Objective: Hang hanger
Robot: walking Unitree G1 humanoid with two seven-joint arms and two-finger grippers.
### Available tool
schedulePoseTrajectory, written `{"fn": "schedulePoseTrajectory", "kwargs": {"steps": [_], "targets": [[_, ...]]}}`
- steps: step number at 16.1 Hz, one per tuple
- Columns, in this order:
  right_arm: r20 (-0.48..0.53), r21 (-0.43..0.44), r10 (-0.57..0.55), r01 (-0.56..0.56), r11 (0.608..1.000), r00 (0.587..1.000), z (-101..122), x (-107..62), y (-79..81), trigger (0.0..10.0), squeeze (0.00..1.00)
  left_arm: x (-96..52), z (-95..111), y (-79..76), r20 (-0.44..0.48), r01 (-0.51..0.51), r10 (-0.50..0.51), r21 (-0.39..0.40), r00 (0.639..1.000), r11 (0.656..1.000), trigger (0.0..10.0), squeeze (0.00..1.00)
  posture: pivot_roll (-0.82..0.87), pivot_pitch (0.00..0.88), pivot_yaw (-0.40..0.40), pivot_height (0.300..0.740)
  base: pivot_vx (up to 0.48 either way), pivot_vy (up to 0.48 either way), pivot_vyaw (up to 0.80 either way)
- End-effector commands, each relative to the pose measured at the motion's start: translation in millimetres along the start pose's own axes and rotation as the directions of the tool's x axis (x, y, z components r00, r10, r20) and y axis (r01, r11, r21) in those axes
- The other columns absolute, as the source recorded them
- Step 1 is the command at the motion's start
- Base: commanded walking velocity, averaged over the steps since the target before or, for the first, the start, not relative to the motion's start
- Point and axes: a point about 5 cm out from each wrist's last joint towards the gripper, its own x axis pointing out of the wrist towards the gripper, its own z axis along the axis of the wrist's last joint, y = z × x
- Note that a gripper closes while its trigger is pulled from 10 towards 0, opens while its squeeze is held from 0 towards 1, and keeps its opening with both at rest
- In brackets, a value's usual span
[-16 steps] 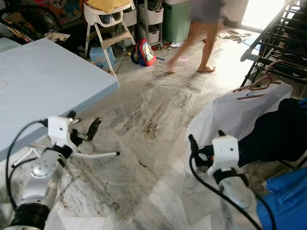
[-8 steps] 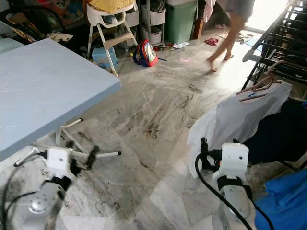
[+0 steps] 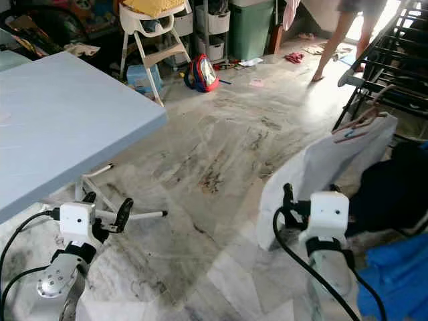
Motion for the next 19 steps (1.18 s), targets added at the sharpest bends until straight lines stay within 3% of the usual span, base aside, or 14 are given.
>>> {"fn": "schedulePoseTrajectory", "kwargs": {"steps": [1,6,11,19], "targets": [[-0.038,0.004,-0.014,0.015,1.000,0.999,-8,-2.3,-0.2,10.0,0.00,8.6,5,-0.1,0.008,0.003,-0.003,-0.015,1.000,1.000,10.0,0.00,-0.03,0.059,0.026,0.740,0.000,0.000,-0.80],[-0.030,0.022,-0.031,0.032,0.999,0.999,-7,-1.6,6.7,10.0,0.00,33.0,16,-7.3,0.020,0.055,-0.054,-0.055,0.998,0.997,10.0,0.00,-0.07,0.069,0.061,0.740,0.000,0.000,-0.80],[-0.027,0.028,-0.046,0.047,0.999,0.999,-8,-4.3,8.4,10.0,0.00,34.3,11,-6.7,-0.007,0.057,-0.058,-0.064,0.998,0.996,10.0,0.00,-0.08,0.079,0.072,0.740,0.000,0.000,-0.80],[-0.032,0.042,-0.012,0.013,0.999,0.999,-7,-0.6,12.6,10.0,0.00,38.8,3,-4.8,-0.042,0.040,-0.043,-0.075,0.998,0.996,10.0,0.00,-0.09,0.088,0.069,0.740,0.000,0.000,0.00]]}}
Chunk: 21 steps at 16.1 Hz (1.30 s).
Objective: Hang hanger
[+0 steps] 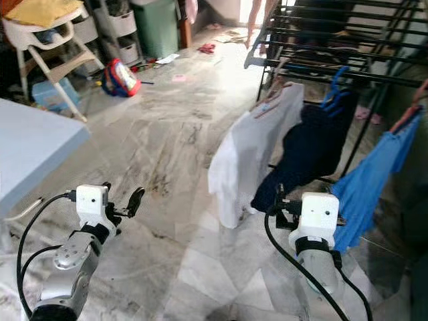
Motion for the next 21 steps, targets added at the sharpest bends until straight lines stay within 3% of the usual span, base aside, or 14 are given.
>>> {"fn": "schedulePoseTrajectory", "kwargs": {"steps": [1,10,13,16,19,21], "targets": [[-0.015,0.007,0.005,-0.005,1.000,1.000,-2,0.1,0.1,10.0,0.00,0.8,0,3.7,-0.002,-0.019,0.019,-0.001,1.000,1.000,10.0,0.00,-0.09,0.091,0.069,0.740,0.000,0.000,0.00],[-0.052,0.026,0.056,-0.055,0.998,0.997,-10,-2.2,4.6,10.0,0.00,-4.8,-4,4.1,-0.007,-0.082,0.083,0.027,0.997,0.996,10.0,0.00,-0.05,0.094,0.039,0.740,0.000,0.000,0.00],[-0.079,0.044,0.080,-0.077,0.996,0.994,-14,2.4,10.9,10.0,0.00,-8.8,-9,2.3,-0.019,-0.077,0.078,0.042,0.997,0.996,10.0,0.00,-0.04,0.096,0.019,0.740,0.000,0.000,0.00],[-0.076,0.057,0.107,-0.103,0.993,0.991,-10,-3.4,13.9,10.0,0.00,-10.7,-11,-1.3,-0.032,-0.064,0.064,0.027,0.997,0.998,10.0,0.00,-0.07,0.120,0.011,0.740,0.000,0.000,0.00],[-0.110,0.046,0.089,-0.085,0.995,0.990,-19,-6.9,14.5,10.0,0.00,-7.0,-8,-2.1,-0.039,-0.008,0.011,0.058,0.999,0.998,10.0,0.00,-0.03,0.113,-0.004,0.740,0.000,0.000,0.00],[-0.097,-0.035,0.072,-0.075,0.997,0.993,-23,4.2,30.3,10.0,0.00,-6.2,-4,3.6,-0.013,-0.032,0.033,0.068,0.999,0.997,10.0,0.00,0.03,0.078,-0.031,0.740,0.000,0.000,0.00]]}}
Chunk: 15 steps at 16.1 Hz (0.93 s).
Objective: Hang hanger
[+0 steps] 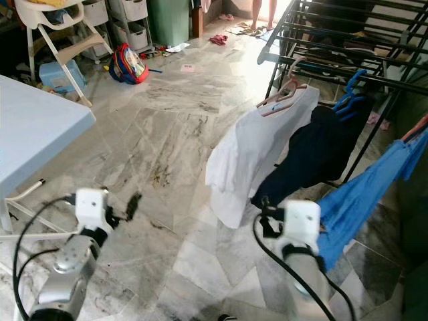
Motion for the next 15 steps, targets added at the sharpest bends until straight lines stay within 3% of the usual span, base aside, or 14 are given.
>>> {"fn": "schedulePoseTrajectory", "kwargs": {"steps": [1,3,5,7,10,12,15], "targets": [[0.012,-0.038,0.001,0.000,0.999,1.000,1,3.8,4.6,10.0,0.00,-2.6,-1,-0.9,0.000,-0.006,0.006,0.013,1.000,1.000,10.0,0.00,0.04,0.068,-0.046,0.740,0.000,0.000,0.00],[0.016,0.030,0.008,-0.008,1.000,1.000,3,9.0,-1.7,10.0,0.00,-1.9,0,-7.6,0.007,-0.019,0.019,0.004,1.000,1.000,10.0,0.00,0.07,0.036,-0.044,0.740,0.000,0.000,0.00],[-0.014,0.035,-0.070,0.071,0.997,0.997,-9,15.8,-18.0,10.0,0.00,5.7,1,-13.0,0.010,-0.022,0.022,-0.027,1.000,0.999,10.0,0.00,0.07,0.000,-0.027,0.740,0.000,0.000,0.00],[0.013,0.020,-0.117,0.117,0.993,0.993,-7,22.8,-22.0,10.0,0.00,14.5,2,-8.8,0.005,-0.003,0.003,-0.012,1.000,1.000,10.0,0.00,0.04,0.000,-0.022,0.740,0.000,0.000,0.00],[0.039,0.040,-0.086,0.085,0.996,0.995,-2,24.2,-15.9,10.0,0.00,21.4,5,-0.6,-0.003,-0.016,0.016,-0.010,1.000,1.000,10.0,0.00,0.02,0.000,-0.027,0.740,0.000,0.000,0.00],[0.037,0.031,-0.104,0.103,0.994,0.994,-8,21.2,-19.2,10.0,0.00,18.8,1,-3.4,0.002,-0.020,0.020,-0.013,1.000,1.000,10.0,0.00,0.02,0.000,-0.019,0.740,0.000,0.000,0.00],[0.052,0.019,-0.029,0.028,0.999,0.998,-8,11.7,-15.0,10.0,0.00,12.2,-7,-11.6,-0.010,0.007,-0.007,-0.031,1.000,0.999,10.0,0.00,-0.01,0.000,-0.006,0.740,0.000,0.000,0.00]]}}
